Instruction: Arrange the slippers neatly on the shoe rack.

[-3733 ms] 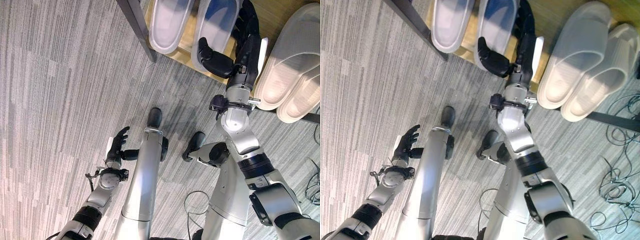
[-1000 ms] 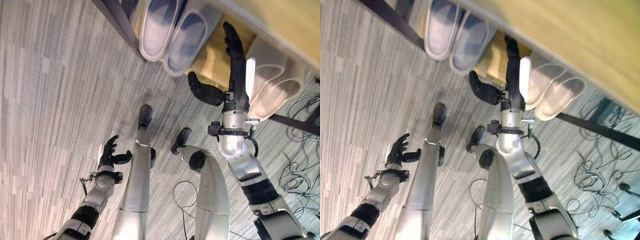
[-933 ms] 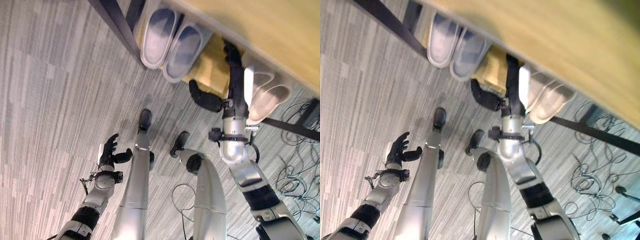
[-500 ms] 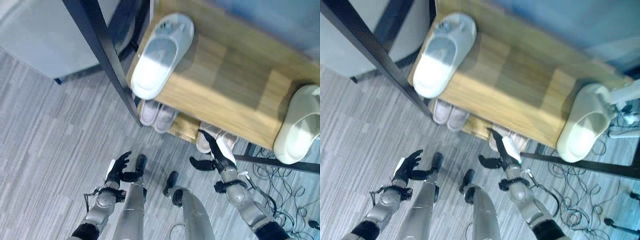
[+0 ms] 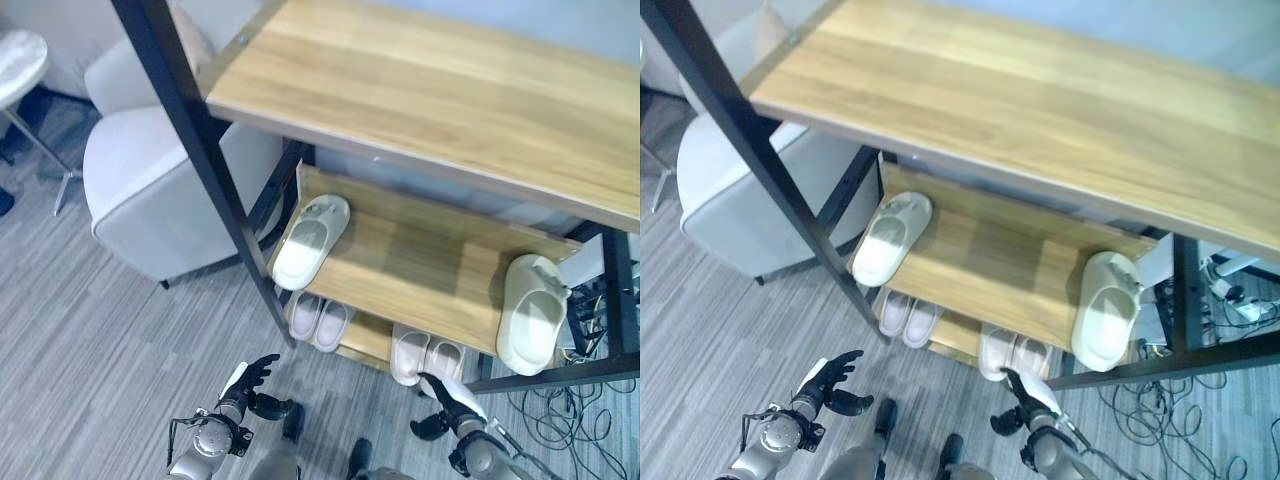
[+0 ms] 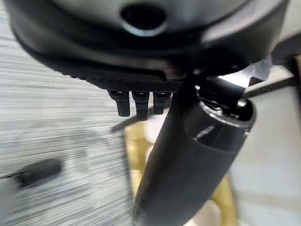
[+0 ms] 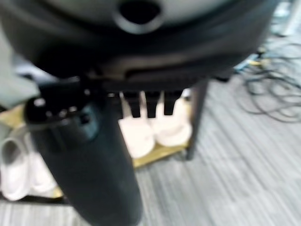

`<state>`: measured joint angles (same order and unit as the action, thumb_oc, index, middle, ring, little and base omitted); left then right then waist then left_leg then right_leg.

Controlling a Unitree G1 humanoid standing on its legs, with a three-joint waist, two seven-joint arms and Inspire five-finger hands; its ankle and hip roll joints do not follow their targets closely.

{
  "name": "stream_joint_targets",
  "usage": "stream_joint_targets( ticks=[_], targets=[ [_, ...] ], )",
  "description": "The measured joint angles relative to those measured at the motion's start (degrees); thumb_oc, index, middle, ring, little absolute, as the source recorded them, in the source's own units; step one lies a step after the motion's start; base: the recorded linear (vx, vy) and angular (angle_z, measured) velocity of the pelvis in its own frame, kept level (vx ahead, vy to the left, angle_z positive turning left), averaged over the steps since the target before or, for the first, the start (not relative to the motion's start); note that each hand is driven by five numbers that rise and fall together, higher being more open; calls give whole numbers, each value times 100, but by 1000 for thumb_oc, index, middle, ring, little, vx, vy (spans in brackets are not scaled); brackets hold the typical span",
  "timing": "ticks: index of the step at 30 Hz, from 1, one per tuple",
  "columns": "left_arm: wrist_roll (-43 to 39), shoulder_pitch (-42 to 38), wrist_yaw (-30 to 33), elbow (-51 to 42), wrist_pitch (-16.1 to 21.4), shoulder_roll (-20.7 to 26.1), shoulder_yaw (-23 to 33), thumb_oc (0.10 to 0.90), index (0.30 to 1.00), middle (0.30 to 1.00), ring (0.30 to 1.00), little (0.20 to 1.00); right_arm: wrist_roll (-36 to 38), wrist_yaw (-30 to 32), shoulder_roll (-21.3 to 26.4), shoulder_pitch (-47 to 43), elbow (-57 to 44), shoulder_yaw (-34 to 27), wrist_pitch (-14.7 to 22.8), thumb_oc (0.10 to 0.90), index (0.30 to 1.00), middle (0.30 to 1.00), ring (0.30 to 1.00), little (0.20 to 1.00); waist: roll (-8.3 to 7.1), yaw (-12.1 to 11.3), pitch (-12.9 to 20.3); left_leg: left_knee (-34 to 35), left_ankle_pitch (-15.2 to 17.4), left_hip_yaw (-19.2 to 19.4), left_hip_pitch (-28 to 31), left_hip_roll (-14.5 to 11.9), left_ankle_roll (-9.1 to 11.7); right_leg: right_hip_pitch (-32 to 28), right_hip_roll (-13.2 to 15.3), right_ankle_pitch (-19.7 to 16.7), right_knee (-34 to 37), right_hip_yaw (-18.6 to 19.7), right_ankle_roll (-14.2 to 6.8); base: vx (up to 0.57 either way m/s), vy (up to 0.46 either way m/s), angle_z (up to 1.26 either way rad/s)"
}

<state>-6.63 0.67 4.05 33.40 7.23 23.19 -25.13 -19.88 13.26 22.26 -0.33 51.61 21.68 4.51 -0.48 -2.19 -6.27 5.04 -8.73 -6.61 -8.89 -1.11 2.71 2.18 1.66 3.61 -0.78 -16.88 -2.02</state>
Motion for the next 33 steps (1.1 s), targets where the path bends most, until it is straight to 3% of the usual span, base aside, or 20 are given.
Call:
stream_joint_targets(
  ticks=[4, 10, 20, 26, 33],
  targets=[
    [-135, 86, -118, -692, -16, 104, 12, 800, 900, 900, 900, 900, 8, 1, -142, 71, 441, -94, -31, 800, 900, 900, 900, 900, 37, 49, 81, 2, 1, 98, 176, -11, 2, -353, -51, -186, 445, 55, 38, 39, -34, -7],
    [-571, 200, -236, -1539, -5, 207, 62, 800, 900, 900, 900, 900, 24, -1, -162, 187, 615, -191, -117, 800, 900, 900, 900, 900, 268, 28, 225, 6, 27, 168, 278, -94, 48, -439, -159, -258, 544, 177, 52, 26, -20, -11],
    [-1139, 518, -362, -2619, -1, 302, 218, 800, 900, 900, 900, 900, 45, -14, -262, 475, 589, -192, -144, 800, 900, 900, 900, 900, 355, 31, 276, 9, 8, 301, 346, -192, 91, -473, -254, -334, 600, 334, 74, 21, -16, -8],
    [-1059, 394, -230, -2804, 9, 304, 411, 800, 900, 900, 900, 900, 45, -53, -262, 500, 589, -190, -140, 800, 900, 900, 900, 900, 412, 56, 313, 8, 7, 305, 349, -189, 91, -474, -250, -336, 600, 336, 76, 11, -5, 0],
    [-375, -80, 315, -2724, 44, 287, 490, 800, 900, 900, 900, 900, 47, -49, -264, 483, 589, -189, -135, 800, 900, 900, 900, 900, 416, 162, 315, 8, 7, 306, 323, -190, 93, -452, -249, -336, 600, 334, 76, 9, 0, 0]
  ],
)
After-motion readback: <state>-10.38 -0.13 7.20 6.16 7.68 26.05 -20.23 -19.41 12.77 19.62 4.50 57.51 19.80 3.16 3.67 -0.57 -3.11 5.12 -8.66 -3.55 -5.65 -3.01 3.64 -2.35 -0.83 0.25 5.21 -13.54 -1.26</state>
